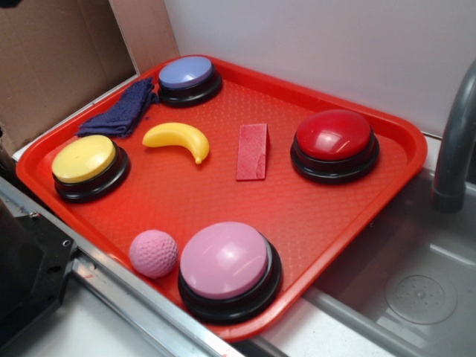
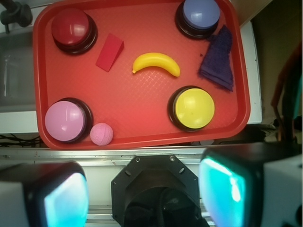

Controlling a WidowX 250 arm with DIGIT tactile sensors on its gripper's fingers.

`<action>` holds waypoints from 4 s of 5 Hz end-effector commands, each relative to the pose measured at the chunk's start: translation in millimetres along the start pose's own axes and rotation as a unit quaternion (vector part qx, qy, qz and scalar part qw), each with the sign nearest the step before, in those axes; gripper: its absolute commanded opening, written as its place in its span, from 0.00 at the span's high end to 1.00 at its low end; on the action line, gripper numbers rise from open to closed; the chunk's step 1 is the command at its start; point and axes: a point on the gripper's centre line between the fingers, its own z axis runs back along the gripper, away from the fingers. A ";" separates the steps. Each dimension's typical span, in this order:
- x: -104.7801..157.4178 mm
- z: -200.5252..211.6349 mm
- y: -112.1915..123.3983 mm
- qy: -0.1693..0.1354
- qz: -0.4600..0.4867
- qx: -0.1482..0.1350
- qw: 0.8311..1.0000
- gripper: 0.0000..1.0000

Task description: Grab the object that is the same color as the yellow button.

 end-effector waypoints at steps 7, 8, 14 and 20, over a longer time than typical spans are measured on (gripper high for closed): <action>103.9 0.2 37.8 0.013 0.022 -0.006 1.000 0.00; 141.1 -10.6 -14.5 0.036 -0.087 0.003 0.996 0.00; 29.1 -81.3 -49.9 0.054 -0.435 0.059 0.897 0.00; 104.0 -188.4 43.9 0.144 -0.389 0.084 0.906 0.00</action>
